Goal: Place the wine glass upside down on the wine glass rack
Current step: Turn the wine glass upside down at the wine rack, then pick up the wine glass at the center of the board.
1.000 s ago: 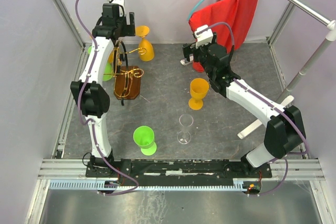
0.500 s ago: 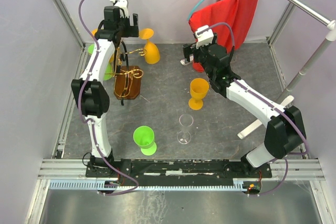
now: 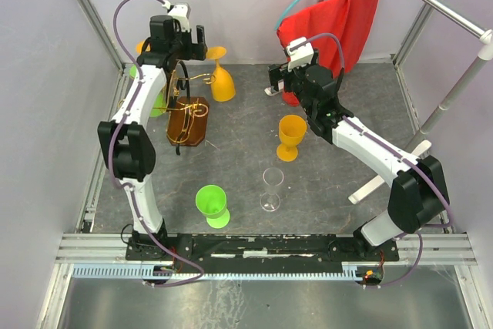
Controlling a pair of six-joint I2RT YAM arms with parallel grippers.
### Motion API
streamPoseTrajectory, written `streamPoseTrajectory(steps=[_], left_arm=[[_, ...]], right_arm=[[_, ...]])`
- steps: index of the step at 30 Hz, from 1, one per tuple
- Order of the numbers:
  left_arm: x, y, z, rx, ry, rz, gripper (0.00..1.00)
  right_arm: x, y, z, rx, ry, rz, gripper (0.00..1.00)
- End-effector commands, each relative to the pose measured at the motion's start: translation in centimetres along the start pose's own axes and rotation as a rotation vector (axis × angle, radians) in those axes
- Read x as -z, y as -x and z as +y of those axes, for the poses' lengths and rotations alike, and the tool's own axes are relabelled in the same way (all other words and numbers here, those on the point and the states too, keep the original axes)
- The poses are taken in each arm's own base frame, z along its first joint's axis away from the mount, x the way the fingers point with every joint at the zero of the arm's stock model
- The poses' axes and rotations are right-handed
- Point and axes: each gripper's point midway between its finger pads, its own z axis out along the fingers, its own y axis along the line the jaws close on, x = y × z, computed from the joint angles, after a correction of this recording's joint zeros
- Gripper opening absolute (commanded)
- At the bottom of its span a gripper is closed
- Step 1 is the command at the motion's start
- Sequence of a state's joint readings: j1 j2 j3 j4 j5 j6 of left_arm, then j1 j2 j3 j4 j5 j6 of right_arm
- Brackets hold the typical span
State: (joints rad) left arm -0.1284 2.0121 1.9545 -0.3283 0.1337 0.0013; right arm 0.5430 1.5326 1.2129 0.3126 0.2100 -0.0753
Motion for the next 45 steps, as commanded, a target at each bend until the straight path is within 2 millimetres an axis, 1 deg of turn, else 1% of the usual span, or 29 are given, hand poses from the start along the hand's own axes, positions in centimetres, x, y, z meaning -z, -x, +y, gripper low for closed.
streamPoseTrajectory(steps=[1, 6, 7, 11, 16, 21, 24, 26, 27, 28, 29, 30, 32, 36, 39, 43, 45], left_arm=[[2.6, 1.5, -0.6, -0.064, -0.008, -0.023, 0.99], [3.8, 2.9, 0.5, -0.062, 0.064, -0.054, 0.99], [4.0, 3.2, 0.7, -0.060, 0.075, -0.061, 0.99], [5.2, 4.6, 1.0, -0.058, 0.099, -0.092, 0.99], [7.2, 6.3, 0.6, -0.060, 0.096, -0.131, 0.99], [9.4, 7.8, 0.2, -0.061, 0.087, -0.169, 0.99], [10.8, 8.7, -0.6, -0.057, 0.059, -0.194, 0.99], [11.9, 9.1, -1.4, -0.056, 0.021, -0.201, 0.99], [12.2, 9.2, -2.1, -0.058, -0.003, -0.198, 0.99], [12.7, 9.2, -3.5, -0.066, -0.041, -0.191, 0.99], [12.8, 9.1, -4.3, -0.082, -0.058, -0.183, 0.99], [13.1, 8.5, -8.4, -0.159, -0.103, -0.158, 0.99], [13.3, 8.0, -12.1, -0.209, -0.148, -0.149, 0.99], [13.8, 6.8, -18.0, -0.221, -0.260, -0.131, 0.99], [14.3, 5.3, -20.8, -0.247, -0.307, -0.095, 0.99], [15.0, 2.7, -24.7, -0.265, -0.388, -0.043, 0.99], [15.1, 0.8, -26.5, -0.278, -0.416, -0.006, 0.99]], right_arm=[[0.4, 1.9, -0.1, -0.026, 0.007, -0.054, 1.00], [0.4, 2.3, 0.0, -0.050, 0.010, -0.049, 1.00], [0.5, 1.9, -0.1, -0.058, 0.005, -0.028, 1.00], [0.8, 1.6, -0.8, -0.083, -0.036, 0.047, 1.00], [1.8, 1.3, -1.7, -0.124, -0.077, 0.076, 1.00], [3.0, 0.9, -2.1, -0.162, -0.083, 0.090, 1.00], [3.5, 0.7, -2.2, -0.183, -0.091, 0.110, 1.00], [3.9, 0.6, -2.6, -0.199, -0.114, 0.129, 1.00], [4.2, 0.6, -3.0, -0.207, -0.138, 0.145, 1.00], [4.7, -0.1, -3.7, -0.214, -0.176, 0.198, 1.00], [4.9, -0.3, -4.1, -0.230, -0.201, 0.218, 1.00], [5.6, -1.4, -5.2, -0.251, -0.248, 0.311, 0.99], [6.2, -2.0, -6.2, -0.263, -0.285, 0.367, 0.98], [8.0, -3.1, -8.6, -0.309, -0.371, 0.440, 0.98], [9.9, -4.5, -10.7, -0.352, -0.432, 0.497, 0.98], [12.3, -6.8, -12.3, -0.401, -0.488, 0.560, 0.98], [13.6, -7.6, -12.9, -0.421, -0.507, 0.575, 0.98]])
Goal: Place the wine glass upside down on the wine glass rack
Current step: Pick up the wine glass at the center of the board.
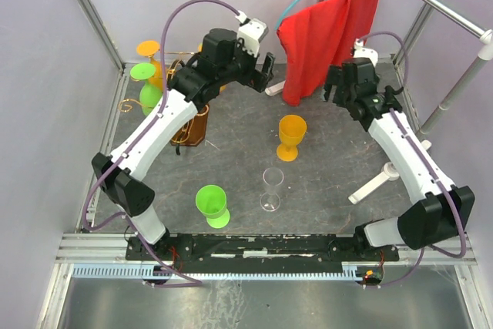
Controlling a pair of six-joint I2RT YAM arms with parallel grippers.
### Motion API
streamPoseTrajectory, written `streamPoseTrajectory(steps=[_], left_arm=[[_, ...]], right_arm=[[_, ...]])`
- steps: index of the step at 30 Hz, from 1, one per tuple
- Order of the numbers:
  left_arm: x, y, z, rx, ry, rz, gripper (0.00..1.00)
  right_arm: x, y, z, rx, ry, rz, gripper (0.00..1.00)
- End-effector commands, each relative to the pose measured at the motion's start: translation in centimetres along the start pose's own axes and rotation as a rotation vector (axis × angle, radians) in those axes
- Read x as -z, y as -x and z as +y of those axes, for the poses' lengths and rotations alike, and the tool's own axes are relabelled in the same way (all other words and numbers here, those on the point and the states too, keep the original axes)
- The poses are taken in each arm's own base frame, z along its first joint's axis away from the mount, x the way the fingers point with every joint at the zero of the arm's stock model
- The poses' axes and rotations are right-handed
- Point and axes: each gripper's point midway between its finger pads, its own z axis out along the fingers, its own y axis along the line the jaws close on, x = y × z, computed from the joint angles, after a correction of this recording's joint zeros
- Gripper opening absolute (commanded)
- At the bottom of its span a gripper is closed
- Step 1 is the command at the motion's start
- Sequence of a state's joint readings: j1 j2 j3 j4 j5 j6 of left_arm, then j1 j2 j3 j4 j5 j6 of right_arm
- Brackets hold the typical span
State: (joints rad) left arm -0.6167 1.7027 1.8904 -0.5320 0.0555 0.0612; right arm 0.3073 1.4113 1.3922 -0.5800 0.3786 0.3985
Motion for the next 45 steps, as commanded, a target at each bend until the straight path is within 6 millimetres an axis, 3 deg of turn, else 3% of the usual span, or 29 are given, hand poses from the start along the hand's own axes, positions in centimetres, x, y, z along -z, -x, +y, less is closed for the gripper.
streamPoseTrajectory(steps=[1, 8, 15, 20, 29, 32, 36, 42, 45], left_arm=[[-0.5, -1.9, -3.6, -0.039, -0.052, 0.049, 0.99], [-1.9, -6.8, -7.7, -0.041, -0.097, 0.172, 0.99], [-3.6, -10.0, -10.1, -0.075, -0.117, 0.253, 1.00], [-5.0, -12.6, -10.5, -0.096, -0.088, 0.316, 0.98], [-6.6, -15.3, -9.6, -0.148, -0.032, 0.408, 0.94], [-7.0, -15.7, -9.7, -0.144, -0.032, 0.416, 0.87], [-7.4, -15.8, -9.9, -0.142, -0.034, 0.419, 0.67], [-7.5, -14.7, -9.9, -0.137, -0.034, 0.394, 0.38], [-7.3, -13.8, -9.9, -0.134, -0.033, 0.375, 0.30]], right_arm=[[2.1, -1.9, -3.2, -0.081, -0.048, 0.047, 0.98], [3.3, -3.9, -5.6, -0.095, -0.073, 0.067, 0.97], [3.8, -4.7, -6.1, -0.092, -0.065, 0.066, 0.97], [4.0, -4.8, -6.3, -0.088, -0.064, 0.061, 0.97], [4.2, -4.8, -6.6, -0.083, -0.063, 0.048, 0.97], [4.2, -4.6, -6.5, -0.082, -0.059, 0.043, 0.97], [4.1, -4.5, -6.6, -0.077, -0.060, 0.040, 0.96], [3.9, -4.4, -6.4, -0.079, -0.054, 0.038, 0.96], [3.8, -4.5, -6.4, -0.079, -0.051, 0.041, 0.96]])
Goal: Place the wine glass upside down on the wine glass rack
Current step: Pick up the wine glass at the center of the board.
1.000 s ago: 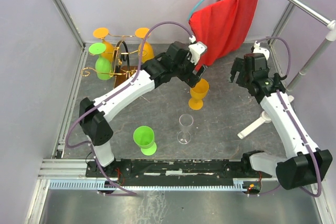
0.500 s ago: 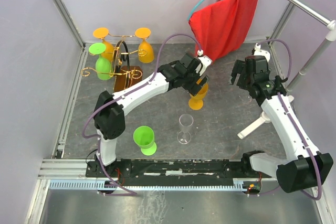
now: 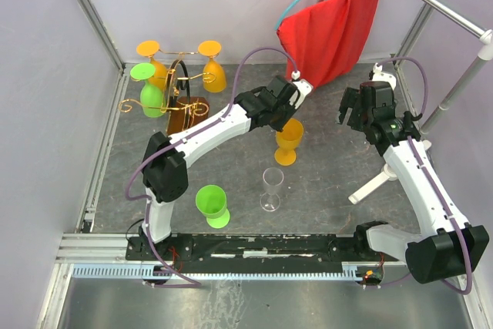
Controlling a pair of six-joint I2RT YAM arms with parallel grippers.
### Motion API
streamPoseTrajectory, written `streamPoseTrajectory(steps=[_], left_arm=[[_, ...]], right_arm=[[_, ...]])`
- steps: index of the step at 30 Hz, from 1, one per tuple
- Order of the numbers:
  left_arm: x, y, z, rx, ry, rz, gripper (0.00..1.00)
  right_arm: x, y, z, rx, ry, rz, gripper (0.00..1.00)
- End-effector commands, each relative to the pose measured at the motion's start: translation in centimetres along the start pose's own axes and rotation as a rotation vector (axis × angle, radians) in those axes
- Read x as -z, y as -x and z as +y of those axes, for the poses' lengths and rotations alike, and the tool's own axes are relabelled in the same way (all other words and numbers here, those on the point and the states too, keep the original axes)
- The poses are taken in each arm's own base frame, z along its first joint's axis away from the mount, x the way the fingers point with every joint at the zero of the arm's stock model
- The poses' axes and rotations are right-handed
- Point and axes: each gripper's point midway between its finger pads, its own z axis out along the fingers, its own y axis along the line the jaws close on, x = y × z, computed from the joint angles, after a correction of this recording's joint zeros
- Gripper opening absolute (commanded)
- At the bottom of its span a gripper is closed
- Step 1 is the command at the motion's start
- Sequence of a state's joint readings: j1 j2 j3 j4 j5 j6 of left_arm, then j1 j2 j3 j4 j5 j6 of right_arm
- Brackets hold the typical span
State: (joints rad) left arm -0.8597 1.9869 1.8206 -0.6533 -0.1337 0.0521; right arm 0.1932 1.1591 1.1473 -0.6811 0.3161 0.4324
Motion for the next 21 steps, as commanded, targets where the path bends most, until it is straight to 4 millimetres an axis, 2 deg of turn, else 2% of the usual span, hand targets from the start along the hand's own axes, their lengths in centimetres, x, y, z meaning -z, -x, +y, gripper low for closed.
streamPoseTrajectory(steps=[1, 5, 14, 17, 21], left_arm=[[1.8, 3.5, 0.6, 0.013, 0.016, -0.096, 0.27], [2.2, 3.9, 0.5, 0.010, 0.006, -0.109, 0.17], [1.7, 3.0, 0.0, 0.011, -0.015, -0.084, 0.03], [2.3, 3.6, 0.3, 0.015, -0.002, -0.102, 0.03], [4.7, 5.8, 1.4, 0.047, 0.021, -0.178, 0.03]], right_arm=[[0.2, 1.3, 0.2, -0.015, 0.019, -0.054, 0.96], [0.1, 1.2, 0.3, -0.014, 0.021, -0.051, 0.96], [0.0, 1.3, 0.4, -0.015, 0.029, -0.052, 0.96], [0.0, 1.2, 0.5, -0.015, 0.031, -0.050, 0.96], [0.2, 1.6, 1.2, -0.015, 0.067, -0.053, 0.96]])
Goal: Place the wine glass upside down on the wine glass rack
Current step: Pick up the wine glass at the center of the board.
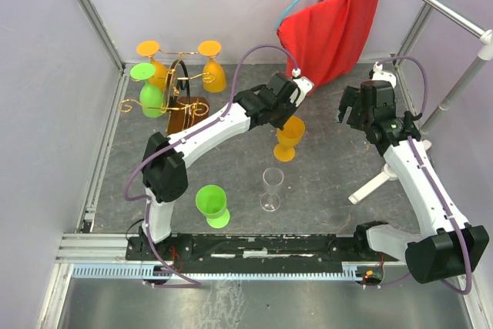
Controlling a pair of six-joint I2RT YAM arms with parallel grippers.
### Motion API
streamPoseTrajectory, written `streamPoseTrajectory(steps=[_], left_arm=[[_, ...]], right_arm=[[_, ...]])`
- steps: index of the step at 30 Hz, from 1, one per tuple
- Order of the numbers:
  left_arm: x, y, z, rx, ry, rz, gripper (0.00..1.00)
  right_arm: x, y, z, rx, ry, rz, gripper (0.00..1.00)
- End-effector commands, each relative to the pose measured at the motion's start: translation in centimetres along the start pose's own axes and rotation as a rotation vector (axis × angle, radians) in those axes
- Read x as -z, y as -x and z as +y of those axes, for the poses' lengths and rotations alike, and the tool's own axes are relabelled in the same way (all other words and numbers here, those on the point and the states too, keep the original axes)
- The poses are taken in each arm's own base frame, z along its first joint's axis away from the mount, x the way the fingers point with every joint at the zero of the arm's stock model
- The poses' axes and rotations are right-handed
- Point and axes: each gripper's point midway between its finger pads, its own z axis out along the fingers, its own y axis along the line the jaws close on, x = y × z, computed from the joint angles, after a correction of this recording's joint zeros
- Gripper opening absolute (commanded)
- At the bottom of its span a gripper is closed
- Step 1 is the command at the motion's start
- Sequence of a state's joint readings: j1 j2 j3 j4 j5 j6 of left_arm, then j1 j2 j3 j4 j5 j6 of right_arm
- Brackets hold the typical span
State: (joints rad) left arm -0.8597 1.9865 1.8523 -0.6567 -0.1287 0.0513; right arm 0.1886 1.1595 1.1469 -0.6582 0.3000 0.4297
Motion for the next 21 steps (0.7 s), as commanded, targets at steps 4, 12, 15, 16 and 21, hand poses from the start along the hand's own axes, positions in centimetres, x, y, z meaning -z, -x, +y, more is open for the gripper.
streamPoseTrajectory(steps=[4, 12, 15, 16, 21], left_arm=[[7.9, 8.1, 3.5, 0.081, 0.061, -0.281, 0.03], [14.5, 10.5, 8.8, 0.079, 0.218, -0.535, 0.03], [17.1, 11.2, 9.6, 0.075, 0.254, -0.649, 0.03], [17.9, 11.3, 9.7, 0.073, 0.261, -0.686, 0.03], [19.8, 11.5, 9.8, 0.049, 0.283, -0.832, 0.03]], right_arm=[[1.0, 2.1, 3.1, -0.050, 0.161, -0.030, 0.96], [5.1, 6.0, 10.4, -0.369, 0.513, -0.010, 0.96], [6.6, 7.9, 12.8, -0.523, 0.650, -0.002, 0.96], [7.3, 8.5, 13.7, -0.597, 0.704, 0.017, 0.96], [8.6, 11.4, 17.0, -0.866, 0.935, 0.086, 0.93]])
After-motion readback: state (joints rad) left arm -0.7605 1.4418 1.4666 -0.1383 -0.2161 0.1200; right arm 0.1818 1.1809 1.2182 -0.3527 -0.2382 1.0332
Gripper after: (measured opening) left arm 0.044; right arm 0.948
